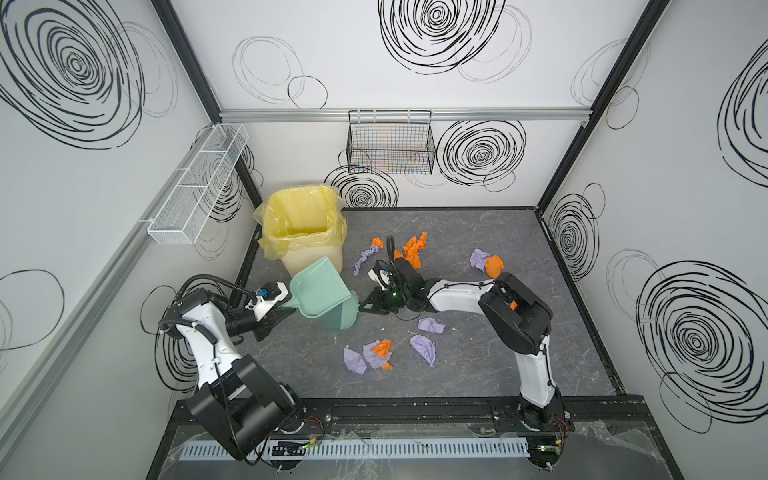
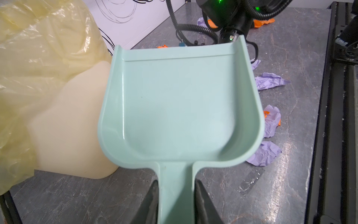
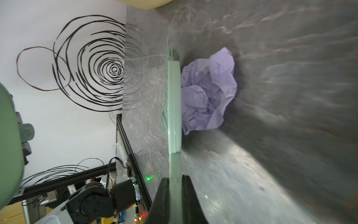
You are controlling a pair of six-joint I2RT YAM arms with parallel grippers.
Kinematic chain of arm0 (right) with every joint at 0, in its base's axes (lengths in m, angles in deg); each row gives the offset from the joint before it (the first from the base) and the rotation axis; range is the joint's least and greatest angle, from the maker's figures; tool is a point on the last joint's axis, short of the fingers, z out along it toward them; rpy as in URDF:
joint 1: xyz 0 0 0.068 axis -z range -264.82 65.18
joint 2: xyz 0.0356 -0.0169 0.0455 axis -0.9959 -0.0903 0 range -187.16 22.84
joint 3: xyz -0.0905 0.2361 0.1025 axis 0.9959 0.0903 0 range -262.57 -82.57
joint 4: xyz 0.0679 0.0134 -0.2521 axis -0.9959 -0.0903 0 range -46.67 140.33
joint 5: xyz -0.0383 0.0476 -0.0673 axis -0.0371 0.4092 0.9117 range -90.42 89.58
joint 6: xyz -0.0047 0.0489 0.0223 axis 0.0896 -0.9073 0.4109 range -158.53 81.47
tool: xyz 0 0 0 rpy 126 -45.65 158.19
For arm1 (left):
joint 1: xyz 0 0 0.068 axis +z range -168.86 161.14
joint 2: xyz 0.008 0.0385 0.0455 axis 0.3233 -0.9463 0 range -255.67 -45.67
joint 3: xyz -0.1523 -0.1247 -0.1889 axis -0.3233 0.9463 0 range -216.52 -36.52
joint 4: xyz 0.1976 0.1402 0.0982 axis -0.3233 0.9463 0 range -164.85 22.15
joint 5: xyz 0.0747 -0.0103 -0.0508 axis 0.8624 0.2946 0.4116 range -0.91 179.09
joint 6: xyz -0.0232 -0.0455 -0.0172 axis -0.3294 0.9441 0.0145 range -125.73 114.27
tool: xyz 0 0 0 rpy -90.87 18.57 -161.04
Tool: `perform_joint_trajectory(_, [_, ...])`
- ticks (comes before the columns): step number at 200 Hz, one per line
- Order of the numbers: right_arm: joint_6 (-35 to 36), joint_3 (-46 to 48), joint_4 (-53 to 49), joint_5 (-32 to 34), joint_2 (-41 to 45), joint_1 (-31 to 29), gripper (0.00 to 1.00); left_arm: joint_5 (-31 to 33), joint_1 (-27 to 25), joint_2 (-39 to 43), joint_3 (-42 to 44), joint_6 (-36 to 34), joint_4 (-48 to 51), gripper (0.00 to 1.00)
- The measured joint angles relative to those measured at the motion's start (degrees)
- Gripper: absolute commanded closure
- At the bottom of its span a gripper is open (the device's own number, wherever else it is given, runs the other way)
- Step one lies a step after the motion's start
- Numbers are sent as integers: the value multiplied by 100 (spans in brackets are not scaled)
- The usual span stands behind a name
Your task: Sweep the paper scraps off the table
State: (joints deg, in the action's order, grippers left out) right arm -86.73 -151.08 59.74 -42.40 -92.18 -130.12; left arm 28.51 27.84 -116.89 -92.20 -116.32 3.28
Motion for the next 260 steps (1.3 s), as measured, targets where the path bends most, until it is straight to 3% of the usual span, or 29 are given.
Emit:
perform_joint_trajectory(68, [809, 1021, -1408, 341, 1794, 813, 100, 0, 11, -81, 11, -70, 0, 100])
perform_joint_trajectory(138, [721, 531, -1384, 361, 2612, 933, 100, -2, 11, -83, 9, -83, 0, 100])
perform_joint_trajectory(174, [315, 90, -553, 345, 2135, 977, 100, -4, 35, 111, 11, -35, -2, 100])
perform_joint_trajectory(260, [-719, -1856, 328, 166, -584, 1604, 100, -4, -280, 446, 282, 151, 0, 100])
